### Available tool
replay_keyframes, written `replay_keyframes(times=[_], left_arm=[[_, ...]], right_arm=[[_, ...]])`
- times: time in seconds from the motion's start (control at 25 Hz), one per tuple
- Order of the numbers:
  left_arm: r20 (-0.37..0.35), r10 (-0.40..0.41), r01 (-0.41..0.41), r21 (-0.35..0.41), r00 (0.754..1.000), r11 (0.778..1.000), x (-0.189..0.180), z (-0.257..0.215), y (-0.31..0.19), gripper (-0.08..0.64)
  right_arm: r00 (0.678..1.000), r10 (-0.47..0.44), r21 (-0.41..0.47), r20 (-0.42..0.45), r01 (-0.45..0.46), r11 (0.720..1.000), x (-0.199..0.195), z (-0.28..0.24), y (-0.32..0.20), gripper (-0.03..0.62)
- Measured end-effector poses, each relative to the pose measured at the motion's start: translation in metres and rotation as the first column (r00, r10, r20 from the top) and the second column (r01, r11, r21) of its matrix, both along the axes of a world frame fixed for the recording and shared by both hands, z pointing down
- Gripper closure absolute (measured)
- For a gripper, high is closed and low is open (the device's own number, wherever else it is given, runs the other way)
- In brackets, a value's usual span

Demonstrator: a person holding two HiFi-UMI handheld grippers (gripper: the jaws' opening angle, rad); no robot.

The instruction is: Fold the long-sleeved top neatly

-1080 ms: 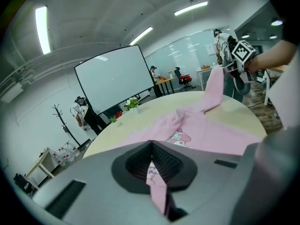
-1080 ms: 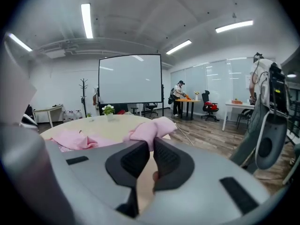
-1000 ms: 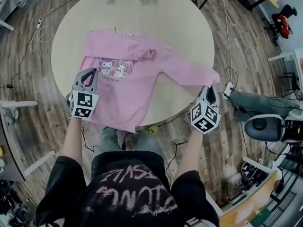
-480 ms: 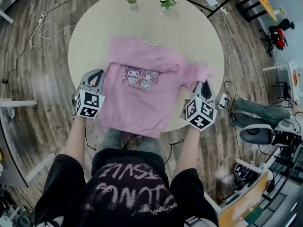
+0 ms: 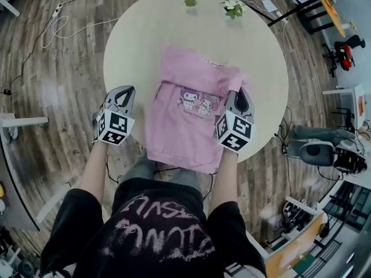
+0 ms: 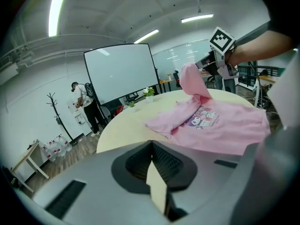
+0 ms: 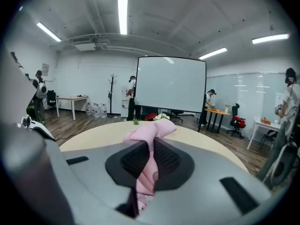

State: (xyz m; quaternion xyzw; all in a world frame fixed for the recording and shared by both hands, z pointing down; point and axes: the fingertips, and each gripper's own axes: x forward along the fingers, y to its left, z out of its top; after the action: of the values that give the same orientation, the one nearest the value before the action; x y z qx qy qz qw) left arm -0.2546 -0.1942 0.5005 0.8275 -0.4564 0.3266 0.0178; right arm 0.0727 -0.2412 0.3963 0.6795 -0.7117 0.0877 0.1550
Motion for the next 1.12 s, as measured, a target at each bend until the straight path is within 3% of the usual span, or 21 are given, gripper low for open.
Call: replay_keyframes(times=[0.36,0.56,0.72,0.92,1.12], left_arm=[[0.019,-0.012,0.013,-0.054,1.000,0.998,-0.038,0.026,0.008,0.549],[0.043,-0.013,0.017,-0.080,0.999,0.997,-0.045,0.037,0.018,0.549],[0.056,-0.015,0.020,-0.099,0.998,0.995,-0.052,0.046,0.028,0.549],[0.056,-0.011,0.017,-0.113,0.998,0.993,-0.056,0.053,0.034,0.549],[0.036,0.023,-0.019,-0.100,0.999,0.995,-0.042,0.050,0.033,0.549]], right_arm=[[0.994,-0.111,-0.100,-0.022,0.108,0.989,-0.078,0.055,-0.027,0.563],[0.988,-0.151,-0.151,-0.013,0.148,0.977,-0.101,0.086,-0.037,0.558],[0.981,-0.195,-0.180,0.007,0.193,0.965,-0.120,0.104,-0.040,0.511],[0.970,-0.241,-0.173,0.031,0.242,0.955,-0.143,0.109,-0.038,0.489],[0.972,-0.232,-0.171,0.027,0.233,0.957,-0.139,0.105,-0.028,0.488]])
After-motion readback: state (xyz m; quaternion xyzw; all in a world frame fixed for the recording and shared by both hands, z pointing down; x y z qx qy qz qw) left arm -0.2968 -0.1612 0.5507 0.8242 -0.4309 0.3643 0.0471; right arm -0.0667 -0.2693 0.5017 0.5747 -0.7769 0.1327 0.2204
